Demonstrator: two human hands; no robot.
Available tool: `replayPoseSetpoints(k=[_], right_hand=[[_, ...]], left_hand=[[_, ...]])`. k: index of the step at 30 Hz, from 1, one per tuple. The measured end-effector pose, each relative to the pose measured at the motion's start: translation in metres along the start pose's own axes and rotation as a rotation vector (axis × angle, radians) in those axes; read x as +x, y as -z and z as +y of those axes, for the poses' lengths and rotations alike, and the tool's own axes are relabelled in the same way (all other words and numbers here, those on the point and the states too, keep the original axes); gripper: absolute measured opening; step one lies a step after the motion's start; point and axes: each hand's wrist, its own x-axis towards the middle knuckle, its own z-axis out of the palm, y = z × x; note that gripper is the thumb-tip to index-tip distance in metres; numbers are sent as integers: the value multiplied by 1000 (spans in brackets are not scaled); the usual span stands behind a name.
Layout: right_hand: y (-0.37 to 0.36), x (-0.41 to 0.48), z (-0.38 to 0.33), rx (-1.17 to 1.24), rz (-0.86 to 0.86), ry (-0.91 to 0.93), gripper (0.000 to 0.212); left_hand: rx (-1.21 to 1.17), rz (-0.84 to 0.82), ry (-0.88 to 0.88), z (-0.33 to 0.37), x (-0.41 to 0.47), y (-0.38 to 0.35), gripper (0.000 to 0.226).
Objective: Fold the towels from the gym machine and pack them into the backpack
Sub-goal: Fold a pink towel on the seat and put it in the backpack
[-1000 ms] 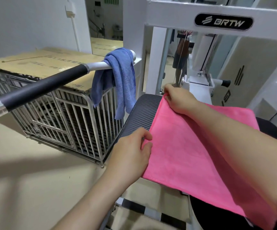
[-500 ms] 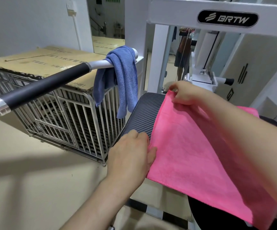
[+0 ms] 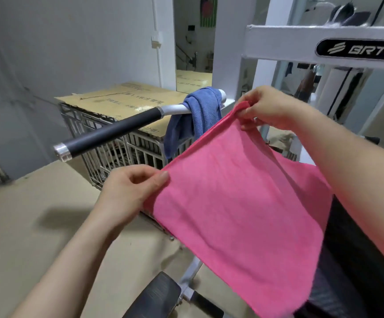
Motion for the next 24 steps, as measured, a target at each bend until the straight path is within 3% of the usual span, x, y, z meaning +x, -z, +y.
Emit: replayPoseSetpoints(k=[5, 8, 11, 13, 15, 18, 20, 24], right_hand=[[-4, 26, -32, 188, 289, 315, 42], [20, 22, -39, 285, 467, 423, 41], [51, -1, -24, 392, 566, 398, 41], [66, -23, 0, 391, 574, 324, 39], [78, -45, 41, 263, 510, 189, 38], [92, -73, 115, -96, 321, -30, 34], [97, -94, 151, -318, 226, -146, 36], [105, -117, 173, -477, 340, -94, 36]], left_hand=[[220, 449, -340, 56, 18, 25, 24], [193, 495, -491, 93, 14, 21, 22], [266, 334, -532, 107, -2, -5, 16], [287, 124, -481, 101, -16, -35, 17], [329, -106, -384, 86, -33, -71, 23], [585, -395, -385, 57, -59, -126, 18], [584, -552, -334, 43, -75, -157, 17], [528, -671, -268, 39, -99, -199, 23]])
